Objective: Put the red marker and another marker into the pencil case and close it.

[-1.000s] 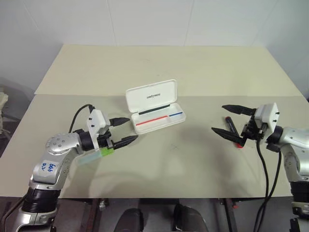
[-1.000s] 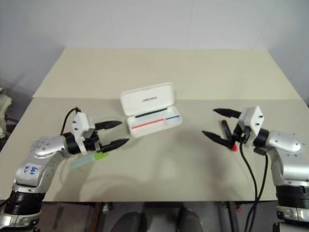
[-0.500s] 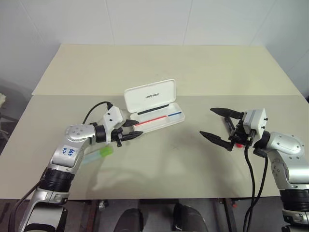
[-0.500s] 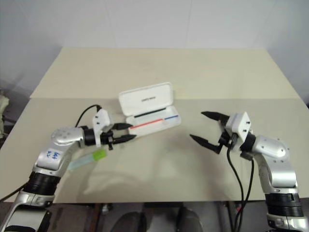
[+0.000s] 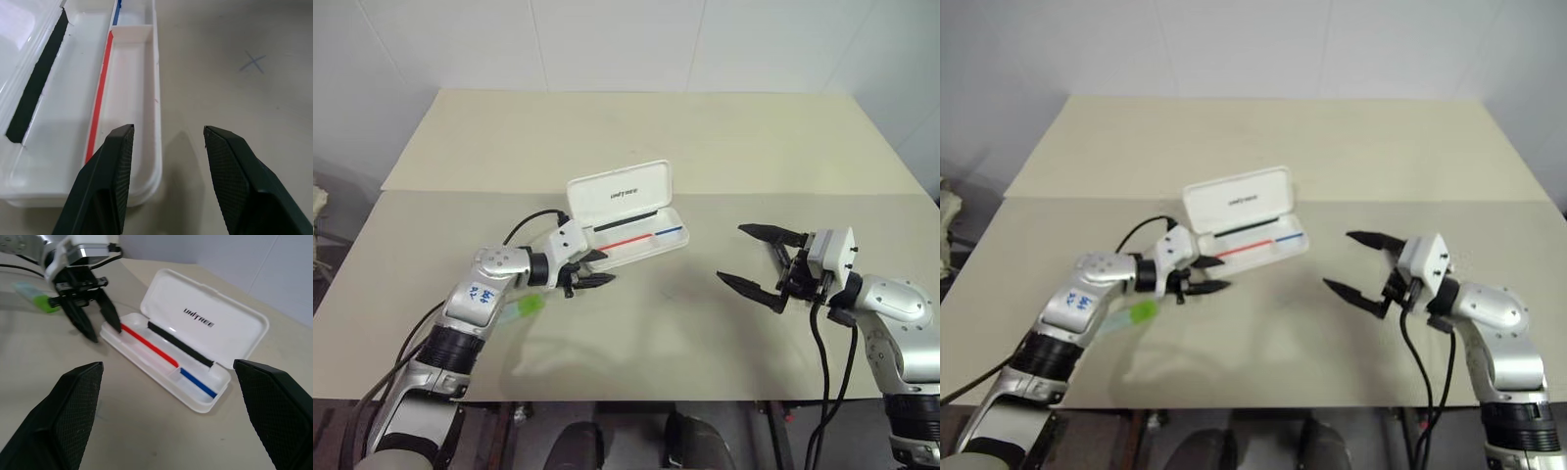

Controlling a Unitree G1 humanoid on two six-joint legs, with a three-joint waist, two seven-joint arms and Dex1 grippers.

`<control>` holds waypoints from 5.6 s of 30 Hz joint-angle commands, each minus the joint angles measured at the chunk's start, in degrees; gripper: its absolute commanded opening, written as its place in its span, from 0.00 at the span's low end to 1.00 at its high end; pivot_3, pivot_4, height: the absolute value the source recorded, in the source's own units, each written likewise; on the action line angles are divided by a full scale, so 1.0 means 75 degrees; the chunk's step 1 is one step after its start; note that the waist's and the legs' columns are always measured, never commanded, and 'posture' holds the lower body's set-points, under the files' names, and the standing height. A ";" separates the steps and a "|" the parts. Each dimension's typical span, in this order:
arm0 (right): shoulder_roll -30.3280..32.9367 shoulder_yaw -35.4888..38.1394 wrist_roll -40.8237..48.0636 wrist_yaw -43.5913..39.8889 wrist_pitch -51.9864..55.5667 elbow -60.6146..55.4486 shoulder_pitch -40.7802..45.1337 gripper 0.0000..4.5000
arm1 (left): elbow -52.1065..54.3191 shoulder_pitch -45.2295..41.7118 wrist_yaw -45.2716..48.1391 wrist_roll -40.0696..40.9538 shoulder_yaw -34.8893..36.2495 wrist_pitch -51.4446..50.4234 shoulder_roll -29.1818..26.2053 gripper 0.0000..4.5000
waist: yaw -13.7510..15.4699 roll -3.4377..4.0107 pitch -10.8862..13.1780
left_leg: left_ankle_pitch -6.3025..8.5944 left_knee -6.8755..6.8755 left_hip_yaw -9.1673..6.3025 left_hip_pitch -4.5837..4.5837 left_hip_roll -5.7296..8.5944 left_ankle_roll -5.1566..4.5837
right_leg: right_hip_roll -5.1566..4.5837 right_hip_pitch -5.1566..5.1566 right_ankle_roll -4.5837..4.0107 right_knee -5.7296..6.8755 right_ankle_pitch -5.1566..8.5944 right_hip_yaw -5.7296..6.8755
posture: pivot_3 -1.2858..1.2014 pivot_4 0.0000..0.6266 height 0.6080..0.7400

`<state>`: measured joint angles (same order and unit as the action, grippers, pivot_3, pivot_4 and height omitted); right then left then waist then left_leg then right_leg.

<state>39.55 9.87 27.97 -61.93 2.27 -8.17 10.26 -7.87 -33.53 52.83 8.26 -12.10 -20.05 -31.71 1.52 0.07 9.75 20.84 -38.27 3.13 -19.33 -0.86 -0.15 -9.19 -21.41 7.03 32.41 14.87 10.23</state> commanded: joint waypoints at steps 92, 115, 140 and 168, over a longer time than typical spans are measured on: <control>0.0844 0.0602 -0.0479 0.1983 0.2882 0.0351 0.0578 1.00 | 0.2577 0.1361 0.1518 0.1759 0.0632 -0.0470 0.0362 0.99 | 0.0008 -0.0022 0.0000 | 0.0003 -0.0090 -0.0016 -0.0034 -0.0004 -0.0001 | -0.0008 -0.0001 -0.0001 0.0033 -0.0001 -0.0010 | 0.52 0.24 1.00; -0.0567 0.0089 -0.2254 0.4201 0.2058 0.4386 0.1442 0.87 | 0.4577 0.2056 0.0620 0.4766 0.3723 -0.2090 -0.1502 1.00 | -0.0142 -0.0093 -0.0042 | 0.0005 -0.0092 -0.0028 0.0020 -0.0009 0.0001 | 0.0000 0.0010 -0.0014 0.0061 -0.0022 -0.0073 | 0.52 0.24 1.00; -0.0045 0.0437 -0.1403 0.2239 0.1385 0.2927 0.1948 0.13 | 0.3857 0.2604 0.0691 0.4061 0.3277 -0.0949 -0.1405 1.00 | -0.0223 0.0000 0.0010 | 0.0023 -0.0038 0.0042 0.0017 -0.0100 0.0036 | 0.0115 -0.0036 -0.0046 0.0008 -0.0024 -0.0144 | 0.52 0.24 1.00; -0.0844 -0.3063 -0.1965 -0.2178 -0.0496 0.2650 0.3207 0.13 | 0.3777 0.3507 0.0636 0.3393 0.3245 0.0100 -0.1391 1.00 | -0.0105 -0.0009 0.0013 | 0.0046 -0.0027 0.0101 0.0005 -0.0125 0.0050 | 0.0145 -0.0073 -0.0063 0.0001 -0.0027 -0.0135 | 0.52 0.24 1.00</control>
<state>34.16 -12.54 14.50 -78.06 1.21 10.07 32.70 17.88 -7.18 58.13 33.62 12.02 -19.94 -41.99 0.73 0.00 9.85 21.20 -38.48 3.89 -19.30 -1.79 0.24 -8.10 -21.96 6.56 32.42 14.67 9.22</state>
